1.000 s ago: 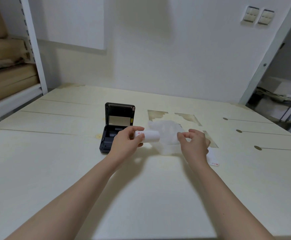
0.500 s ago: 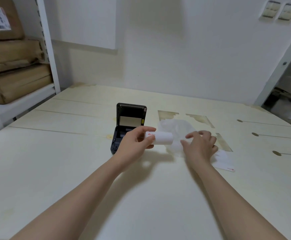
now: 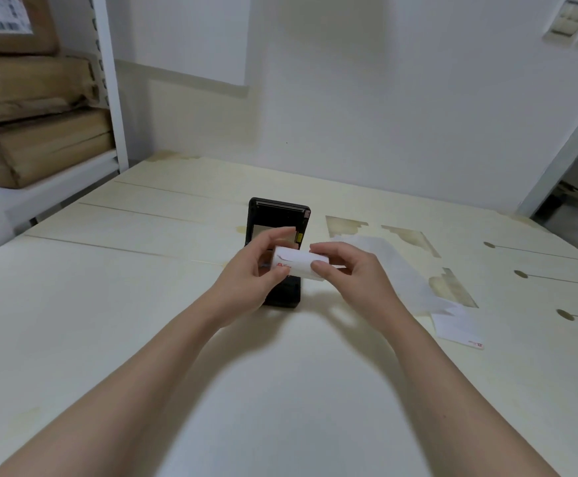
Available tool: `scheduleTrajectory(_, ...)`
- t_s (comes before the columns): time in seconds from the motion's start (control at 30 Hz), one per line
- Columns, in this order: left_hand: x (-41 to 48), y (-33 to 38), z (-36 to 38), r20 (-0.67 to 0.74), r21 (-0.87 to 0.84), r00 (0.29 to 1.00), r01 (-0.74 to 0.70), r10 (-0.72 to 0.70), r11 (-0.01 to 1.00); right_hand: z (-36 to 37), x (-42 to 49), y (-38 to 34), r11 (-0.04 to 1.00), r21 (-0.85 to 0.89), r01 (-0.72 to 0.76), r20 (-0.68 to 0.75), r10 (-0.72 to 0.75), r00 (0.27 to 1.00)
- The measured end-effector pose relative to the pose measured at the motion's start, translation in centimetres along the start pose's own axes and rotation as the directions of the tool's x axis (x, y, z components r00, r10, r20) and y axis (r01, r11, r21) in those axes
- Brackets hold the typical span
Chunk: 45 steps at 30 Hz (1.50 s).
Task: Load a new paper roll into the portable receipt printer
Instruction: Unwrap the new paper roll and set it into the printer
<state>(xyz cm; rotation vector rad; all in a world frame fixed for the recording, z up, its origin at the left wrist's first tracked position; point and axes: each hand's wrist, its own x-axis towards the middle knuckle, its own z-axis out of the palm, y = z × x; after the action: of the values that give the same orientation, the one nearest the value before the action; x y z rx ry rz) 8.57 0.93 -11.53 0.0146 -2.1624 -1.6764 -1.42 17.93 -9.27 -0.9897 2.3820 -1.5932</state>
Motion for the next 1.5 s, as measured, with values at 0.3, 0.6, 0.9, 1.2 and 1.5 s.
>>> scheduleTrajectory(0.3,0.7,-1.0,-1.0,-0.141,-0.193,0.986,0.058,-0.086,0.979,2.4,0.5,-0.1,1.000,-0.005,-0.003,0.061,0.003,0.998)
scheduleTrajectory(0.6,0.9,-2.2,-1.2,-0.155,-0.311,0.985,0.029,-0.080,0.950,3.2,0.6,-0.2,0.972,-0.076,0.223,-0.067,-0.228,0.971)
scheduleTrajectory(0.9,0.6,-1.8,-1.1,-0.143,-0.370,0.989,-0.009,-0.047,0.929,4.4,0.7,-0.3,0.900,-0.241,0.362,-0.124,-0.399,0.909)
scheduleTrajectory(1.2,1.1,-1.0,-1.6,-0.157,-0.114,0.984,-0.107,0.088,0.988,4.1,0.6,-2.8,0.978,-0.122,0.171,-0.060,-0.179,0.982)
scheduleTrajectory(1.5,2.0,-0.9,-2.1,-0.153,0.317,0.967,-0.150,0.206,0.937,5.0,1.6,-2.9,0.897,0.387,-0.215,-0.087,0.268,0.959)
